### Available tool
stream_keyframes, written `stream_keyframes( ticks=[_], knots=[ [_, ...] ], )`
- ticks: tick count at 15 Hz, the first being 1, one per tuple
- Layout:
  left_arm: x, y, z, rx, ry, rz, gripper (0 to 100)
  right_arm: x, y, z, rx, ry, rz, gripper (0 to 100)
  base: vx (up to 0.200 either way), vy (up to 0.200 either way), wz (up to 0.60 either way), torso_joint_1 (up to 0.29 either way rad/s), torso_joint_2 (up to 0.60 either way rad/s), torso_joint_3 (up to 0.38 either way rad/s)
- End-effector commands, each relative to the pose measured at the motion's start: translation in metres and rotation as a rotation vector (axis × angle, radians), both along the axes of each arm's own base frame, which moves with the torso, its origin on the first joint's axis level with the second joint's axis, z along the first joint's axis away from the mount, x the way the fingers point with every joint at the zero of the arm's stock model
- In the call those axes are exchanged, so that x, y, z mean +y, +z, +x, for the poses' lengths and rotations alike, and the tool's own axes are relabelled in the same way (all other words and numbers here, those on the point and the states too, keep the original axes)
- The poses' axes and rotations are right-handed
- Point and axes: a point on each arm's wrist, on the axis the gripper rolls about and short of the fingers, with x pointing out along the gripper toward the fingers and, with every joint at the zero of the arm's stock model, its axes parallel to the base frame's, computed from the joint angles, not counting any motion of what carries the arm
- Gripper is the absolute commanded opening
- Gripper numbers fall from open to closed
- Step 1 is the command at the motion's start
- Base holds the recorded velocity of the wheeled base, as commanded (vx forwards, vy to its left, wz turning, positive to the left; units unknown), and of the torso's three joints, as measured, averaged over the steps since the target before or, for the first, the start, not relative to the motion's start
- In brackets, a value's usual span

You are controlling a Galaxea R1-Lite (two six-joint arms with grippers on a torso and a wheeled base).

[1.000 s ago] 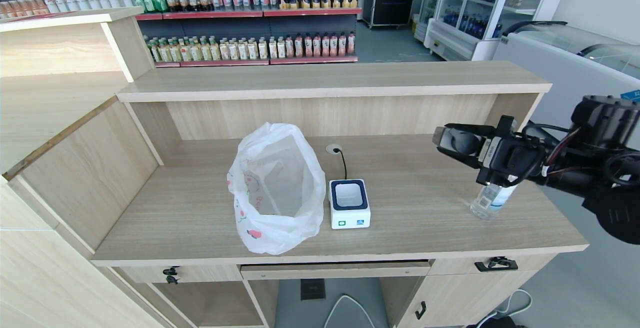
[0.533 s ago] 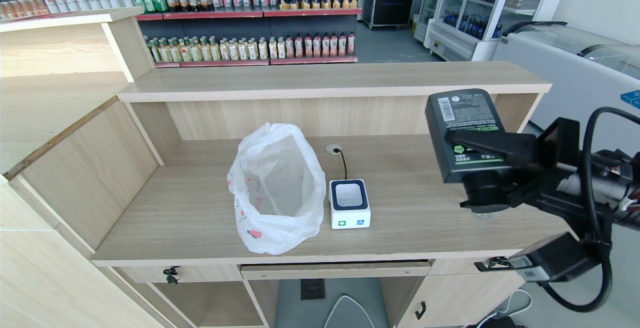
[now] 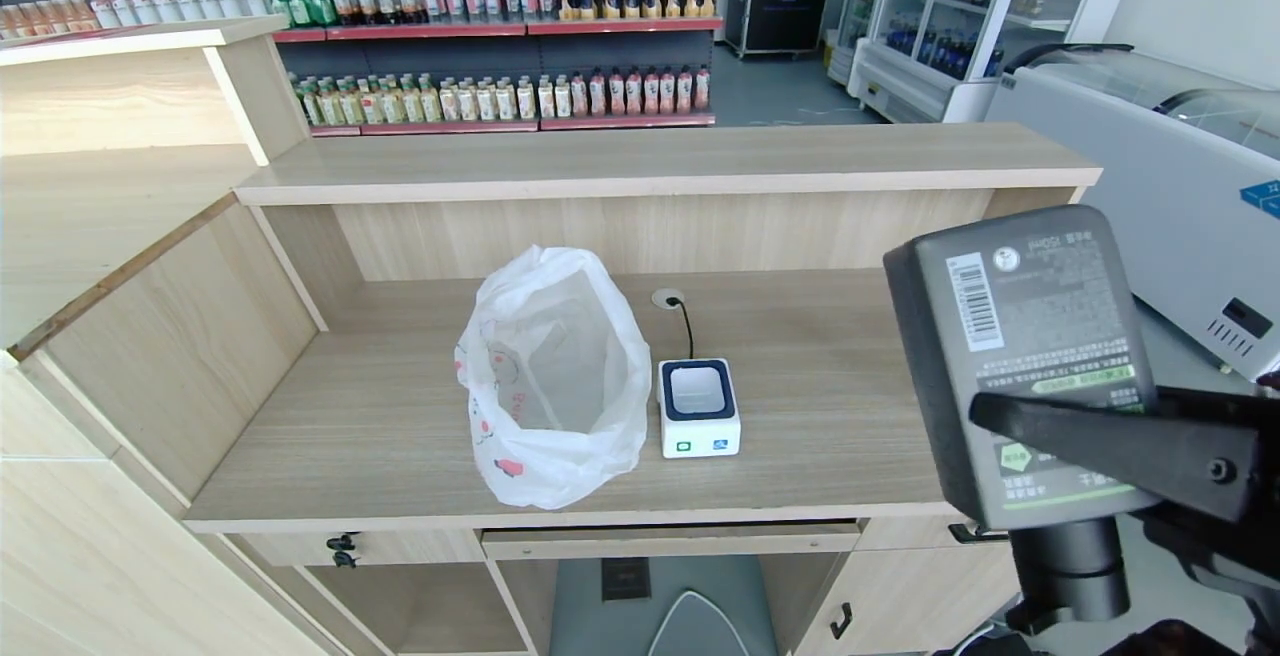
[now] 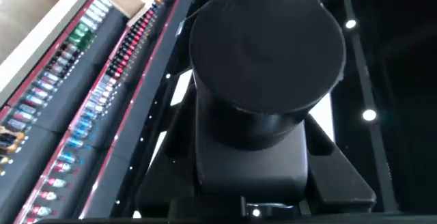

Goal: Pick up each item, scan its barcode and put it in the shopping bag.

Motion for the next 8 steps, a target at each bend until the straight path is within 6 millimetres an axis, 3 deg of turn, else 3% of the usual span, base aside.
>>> stream_keyframes(
  ticks=[1,4,8],
  knots=[
    [0.000,0.000,0.000,0.000,0.001,0.000,100,0.009,-0.003,-0.010,-0.027,0.073,-0.014,0,0.000,0.000,0.00,0.000,0.00,0.000],
    [0.000,0.000,0.000,0.000,0.000,0.000,100,0.019,-0.007,-0.025,-0.038,0.162,-0.024,0,0.000,0.000,0.00,0.000,0.00,0.000],
    [0.000,0.000,0.000,0.000,0.001,0.000,100,0.016,0.004,-0.033,-0.075,0.180,0.017,0,0.000,0.000,0.00,0.000,0.00,0.000]
  ],
)
